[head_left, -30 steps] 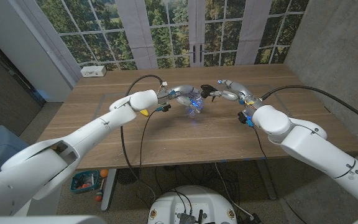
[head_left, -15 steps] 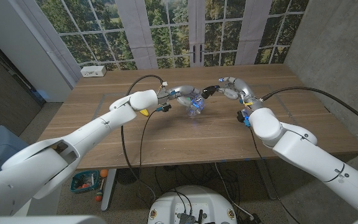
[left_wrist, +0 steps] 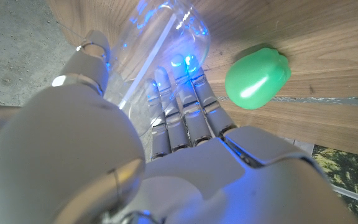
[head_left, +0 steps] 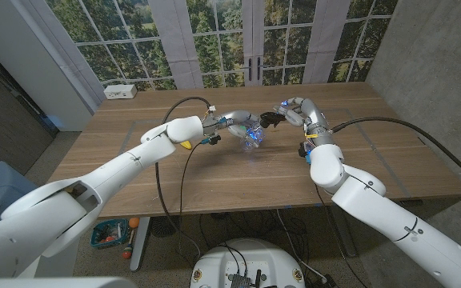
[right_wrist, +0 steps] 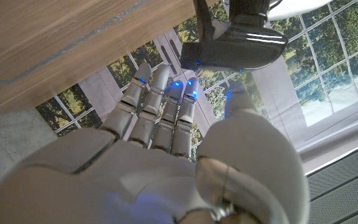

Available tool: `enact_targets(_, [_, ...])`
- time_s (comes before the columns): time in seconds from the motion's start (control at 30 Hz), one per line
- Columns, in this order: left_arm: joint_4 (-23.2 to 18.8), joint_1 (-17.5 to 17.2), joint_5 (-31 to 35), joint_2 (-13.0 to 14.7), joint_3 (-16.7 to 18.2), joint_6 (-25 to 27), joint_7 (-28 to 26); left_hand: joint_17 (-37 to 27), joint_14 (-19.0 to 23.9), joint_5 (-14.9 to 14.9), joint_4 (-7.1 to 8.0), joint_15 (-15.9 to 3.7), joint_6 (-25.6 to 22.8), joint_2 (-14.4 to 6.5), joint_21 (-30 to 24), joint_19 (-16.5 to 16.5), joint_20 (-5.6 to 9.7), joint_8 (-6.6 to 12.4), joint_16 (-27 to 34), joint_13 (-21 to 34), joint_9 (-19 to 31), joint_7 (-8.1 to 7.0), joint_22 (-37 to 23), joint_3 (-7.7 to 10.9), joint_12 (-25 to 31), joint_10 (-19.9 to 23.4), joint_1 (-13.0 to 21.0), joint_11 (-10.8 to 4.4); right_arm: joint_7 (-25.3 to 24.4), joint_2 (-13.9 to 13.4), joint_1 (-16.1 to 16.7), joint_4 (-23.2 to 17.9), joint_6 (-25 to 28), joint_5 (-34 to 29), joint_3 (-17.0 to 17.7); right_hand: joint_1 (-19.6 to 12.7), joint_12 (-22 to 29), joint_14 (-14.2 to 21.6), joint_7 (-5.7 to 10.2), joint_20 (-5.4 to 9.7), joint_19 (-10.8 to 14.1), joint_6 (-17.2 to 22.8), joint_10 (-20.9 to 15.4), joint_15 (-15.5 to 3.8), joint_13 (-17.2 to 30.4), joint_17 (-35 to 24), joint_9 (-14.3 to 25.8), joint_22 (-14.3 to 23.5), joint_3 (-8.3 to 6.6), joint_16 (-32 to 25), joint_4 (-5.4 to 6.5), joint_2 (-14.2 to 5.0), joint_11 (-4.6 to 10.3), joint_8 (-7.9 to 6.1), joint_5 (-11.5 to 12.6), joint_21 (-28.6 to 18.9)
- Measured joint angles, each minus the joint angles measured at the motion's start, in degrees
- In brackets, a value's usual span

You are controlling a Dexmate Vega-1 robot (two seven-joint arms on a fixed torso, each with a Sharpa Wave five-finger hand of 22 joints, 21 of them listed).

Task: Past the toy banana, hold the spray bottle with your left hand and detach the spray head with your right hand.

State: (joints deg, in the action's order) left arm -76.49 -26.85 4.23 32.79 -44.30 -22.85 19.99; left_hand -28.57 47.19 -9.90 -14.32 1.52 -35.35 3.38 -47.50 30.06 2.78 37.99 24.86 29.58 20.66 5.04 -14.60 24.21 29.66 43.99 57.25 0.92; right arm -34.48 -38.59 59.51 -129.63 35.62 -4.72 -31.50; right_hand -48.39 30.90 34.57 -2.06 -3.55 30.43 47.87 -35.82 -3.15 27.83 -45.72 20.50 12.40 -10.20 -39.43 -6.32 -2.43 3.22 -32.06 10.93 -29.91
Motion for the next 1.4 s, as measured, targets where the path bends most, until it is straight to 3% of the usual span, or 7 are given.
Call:
enact_targets(0.1, [-0.1, -0.1, 0.0, 0.1, 0.1, 0.0, -0.1, 0.0, 0.0, 0.0, 0.00, 0.00, 0.0, 0.0, -0.2, -0.3, 0.08, 0.11, 0.0, 0.1, 0.0, 0.00, 0.0, 0.00, -0.2, 0.0, 0.0, 0.00, -0.1, 0.8, 0.0, 0.0, 0.2, -0.2, 0.0, 0.4, 2.9, 0.9, -0.48, 0.17, 0.2, 7.2, -1.9, -0.11, 3.0, -1.2, 1.0, 0.0, -0.02, 0.1, -0.02, -0.45, 0.27, -4.01, 0.1, -0.5])
enact_targets(0.27, [-0.8, -0.6, 0.3, 0.4, 0.4, 0.1, -0.8, -0.3, 0.0, 0.0, 0.00, 0.00, 0.0, 0.0, -0.4, -0.5, -0.11, 0.15, -0.1, 1.6, 0.0, 0.00, 0.2, 0.00, -0.5, 0.0, 0.0, 0.00, -0.5, 2.3, 0.7, 0.0, 0.3, -0.7, 0.3, -0.5, -0.2, -3.7, 1.42, 0.74, -2.5, -5.9, 7.4, 0.10, 4.4, -1.5, -1.5, 0.3, -2.85, 4.8, -1.36, -3.96, 0.06, 2.02, 0.1, -1.3])
enact_targets(0.4, [-1.5, -1.1, 0.8, 0.6, 0.6, 1.2, -1.6, -0.3, 0.0, 0.0, 0.00, 0.00, 0.0, 0.0, -0.9, -0.5, -0.11, 0.17, -0.2, 1.6, -0.1, 0.00, 0.3, 0.00, -0.5, 0.0, 0.0, 0.00, -2.0, 3.4, 2.4, 1.2, -2.4, -0.4, 1.6, -1.9, -1.0, -4.3, 2.17, 1.31, -3.4, -7.6, 7.8, 0.28, 4.4, -1.1, -2.4, 0.3, -4.94, 6.0, -2.23, -5.61, 0.71, 3.06, 0.9, -1.7])
enact_targets(0.57, [-3.1, -2.0, 1.7, 1.0, 1.0, 3.3, -3.1, -0.3, 0.0, 0.0, 0.00, -0.01, 0.0, 0.0, -1.2, -0.5, -0.11, 0.17, -0.3, 1.7, -0.1, 0.00, 0.4, -0.01, -0.6, 0.1, 0.0, 0.12, -3.1, 4.2, 4.5, 3.1, -8.3, 0.9, 3.4, -3.9, 0.3, -1.5, 2.17, 1.72, -3.0, -7.6, 4.4, -0.03, 5.0, -2.4, -2.8, 0.3, -6.24, 4.2, -3.52, -6.29, 0.85, 3.06, 1.5, -2.5])
enact_targets(0.97, [-8.6, -5.7, 4.6, 1.3, 2.6, 11.7, -11.2, -0.5, 0.5, 0.0, 0.02, 0.11, 0.0, 0.0, -2.2, -0.5, -0.13, 0.25, -0.5, 2.4, 0.0, 0.01, 0.8, -0.02, -0.9, 0.3, 0.0, 0.32, -0.6, 3.0, 9.0, 4.8, -24.9, 3.1, 7.4, -6.5, 2.8, 2.0, 1.51, 1.82, -2.5, -1.7, -1.3, -0.23, 6.2, -3.1, -3.2, 0.5, -9.06, 3.9, -3.78, -6.48, 0.78, 0.87, 3.1, -4.4])
enact_targets(1.1, [-9.4, -6.4, 4.9, 1.2, 2.9, 13.1, -12.8, -0.8, 0.6, 0.0, 0.02, 0.21, -0.1, 0.0, -2.3, -0.5, -0.13, 0.33, -0.7, 2.4, 0.2, 0.11, 0.8, -0.02, -1.1, 0.6, 0.0, 0.62, 0.8, 2.1, 9.8, 4.1, -26.3, 3.6, 8.5, -6.5, 4.1, 4.0, 1.07, 2.02, -1.0, 0.6, -4.1, -0.51, 6.8, -3.7, -3.1, 0.5, -9.68, 3.1, -3.32, -6.48, 0.36, -0.21, 3.7, -5.8])
enact_targets(1.4, [-10.7, -7.3, 5.0, 1.0, 3.2, 14.2, -15.6, -0.8, 0.7, 0.0, 0.08, 0.19, -0.1, 0.0, -2.8, -0.5, -0.14, 0.33, -0.4, 2.5, 0.3, 0.12, 1.1, -0.08, -1.1, 0.6, 0.0, 0.62, 7.7, -1.1, 10.3, 1.8, -25.3, 6.8, 10.3, -6.5, 2.5, 2.1, 2.04, 3.71, -1.1, -0.3, -3.5, -0.44, 6.0, -2.0, -3.9, 0.8, -11.98, 6.8, -3.25, -6.47, 0.46, 0.40, 4.9, -7.6])
